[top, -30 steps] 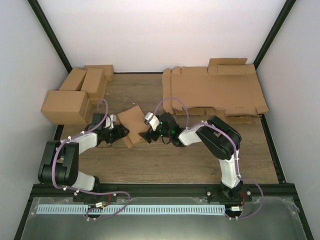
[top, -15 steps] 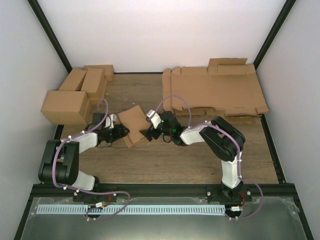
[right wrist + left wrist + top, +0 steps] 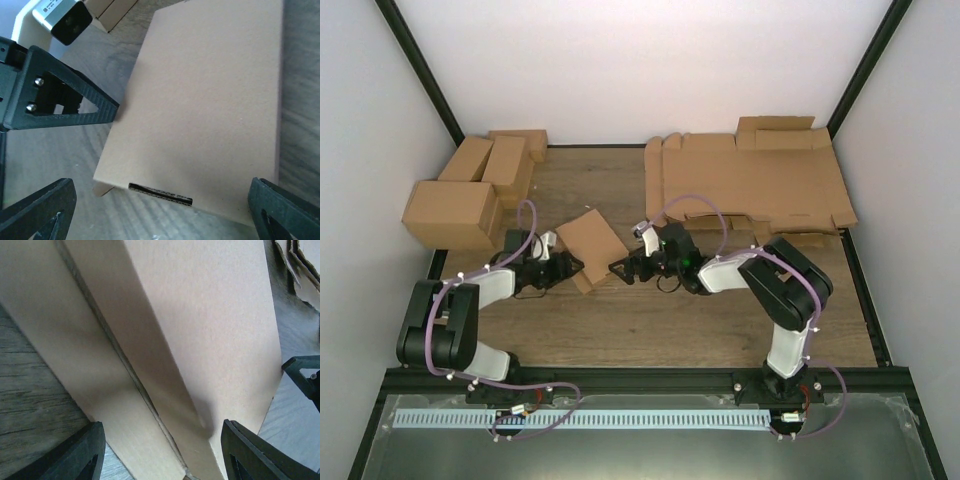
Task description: Fold the paper box
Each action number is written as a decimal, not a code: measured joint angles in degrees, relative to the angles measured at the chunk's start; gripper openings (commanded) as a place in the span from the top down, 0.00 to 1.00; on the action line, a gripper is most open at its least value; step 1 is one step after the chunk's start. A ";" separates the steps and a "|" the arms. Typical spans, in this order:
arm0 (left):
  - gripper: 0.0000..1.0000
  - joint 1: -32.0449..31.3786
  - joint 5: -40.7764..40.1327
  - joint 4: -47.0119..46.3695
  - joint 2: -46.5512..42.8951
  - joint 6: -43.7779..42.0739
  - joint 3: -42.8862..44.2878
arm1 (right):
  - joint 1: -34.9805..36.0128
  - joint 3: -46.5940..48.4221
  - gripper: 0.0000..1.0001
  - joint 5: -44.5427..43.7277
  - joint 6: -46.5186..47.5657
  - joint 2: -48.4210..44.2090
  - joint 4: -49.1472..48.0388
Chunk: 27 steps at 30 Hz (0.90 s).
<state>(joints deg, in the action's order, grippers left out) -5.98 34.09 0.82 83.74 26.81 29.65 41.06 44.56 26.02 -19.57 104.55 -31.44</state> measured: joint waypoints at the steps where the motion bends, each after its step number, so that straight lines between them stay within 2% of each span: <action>1: 0.35 0.00 0.11 -0.04 -0.13 0.04 -0.13 | -0.02 0.00 0.04 0.74 -1.25 -0.11 0.02; 4: 0.33 0.00 0.11 0.11 -1.16 0.24 -0.61 | -0.44 0.02 0.04 2.99 -4.00 -0.13 0.42; 9: 0.16 0.00 -0.98 0.42 -4.50 1.09 -1.18 | -2.05 0.07 0.03 5.31 -6.80 -0.52 1.29; 15: 0.15 0.94 -4.00 -0.11 -10.82 3.54 -3.43 | -6.03 1.22 0.04 5.55 -7.98 -1.01 3.98; 27: 0.15 2.95 -0.35 -6.23 -3.67 7.50 -3.69 | -6.80 4.52 0.11 5.09 -9.46 4.61 7.43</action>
<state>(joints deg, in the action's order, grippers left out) -3.03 33.74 -5.41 80.07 34.30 25.96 34.26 49.08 31.11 -29.04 109.16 -24.01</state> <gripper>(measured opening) 0.852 0.906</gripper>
